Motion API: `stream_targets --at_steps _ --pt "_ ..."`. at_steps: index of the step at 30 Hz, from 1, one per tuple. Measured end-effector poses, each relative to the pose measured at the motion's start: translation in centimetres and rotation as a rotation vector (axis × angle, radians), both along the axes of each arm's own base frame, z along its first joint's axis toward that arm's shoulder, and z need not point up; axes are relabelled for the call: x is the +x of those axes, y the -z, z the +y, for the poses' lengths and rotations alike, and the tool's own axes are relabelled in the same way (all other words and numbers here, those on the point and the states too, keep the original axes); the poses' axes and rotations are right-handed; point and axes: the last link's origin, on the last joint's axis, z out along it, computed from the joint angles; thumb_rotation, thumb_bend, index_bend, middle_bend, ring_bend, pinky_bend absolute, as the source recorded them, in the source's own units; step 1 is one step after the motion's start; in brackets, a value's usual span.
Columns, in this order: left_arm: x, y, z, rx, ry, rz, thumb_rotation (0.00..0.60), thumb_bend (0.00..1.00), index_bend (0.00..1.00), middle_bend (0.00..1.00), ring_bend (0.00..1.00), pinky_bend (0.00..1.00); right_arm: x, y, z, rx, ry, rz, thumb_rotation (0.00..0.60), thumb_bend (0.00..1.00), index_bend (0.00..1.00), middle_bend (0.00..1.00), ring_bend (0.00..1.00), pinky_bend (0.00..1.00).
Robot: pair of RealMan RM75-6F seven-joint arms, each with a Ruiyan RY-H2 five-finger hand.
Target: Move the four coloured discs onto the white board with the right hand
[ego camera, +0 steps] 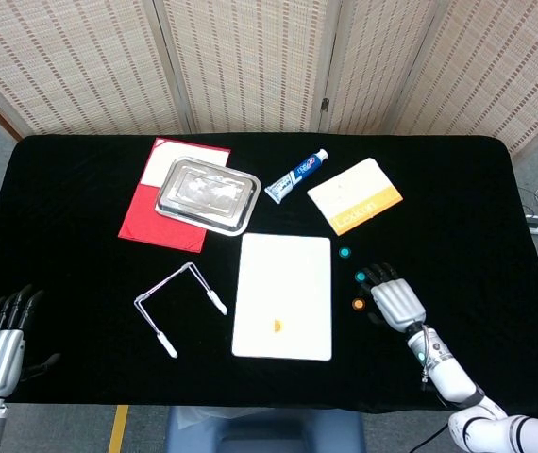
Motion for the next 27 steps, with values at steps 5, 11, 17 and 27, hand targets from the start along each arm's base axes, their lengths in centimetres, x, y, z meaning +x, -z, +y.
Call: stream_targets --at_steps 5,11,17,27 --pt "-0.08 0.02 0.03 0.000 -0.003 0.000 0.600 0.14 0.07 0.00 0.05 0.00 0.24 0.33 -0.24 0.003 -0.008 -0.005 0.600 0.39 0.41 0.14 0.00 0.00" --pt "-0.17 0.21 0.01 -0.009 -0.004 0.001 0.600 0.14 0.07 0.00 0.05 0.00 0.33 0.65 -0.38 0.005 -0.007 0.000 0.600 0.39 0.43 0.15 0.00 0.00" --pt "-0.30 0.21 -0.03 -0.007 -0.006 -0.003 0.600 0.14 0.07 0.00 0.05 0.00 0.42 0.88 -0.59 0.005 -0.004 0.006 0.600 0.39 0.45 0.16 0.00 0.00" --pt "-0.45 0.24 -0.14 -0.006 -0.008 -0.007 0.600 0.14 0.07 0.00 0.05 0.00 0.59 0.83 -0.57 -0.006 -0.005 -0.002 0.600 0.39 0.48 0.18 0.00 0.00"
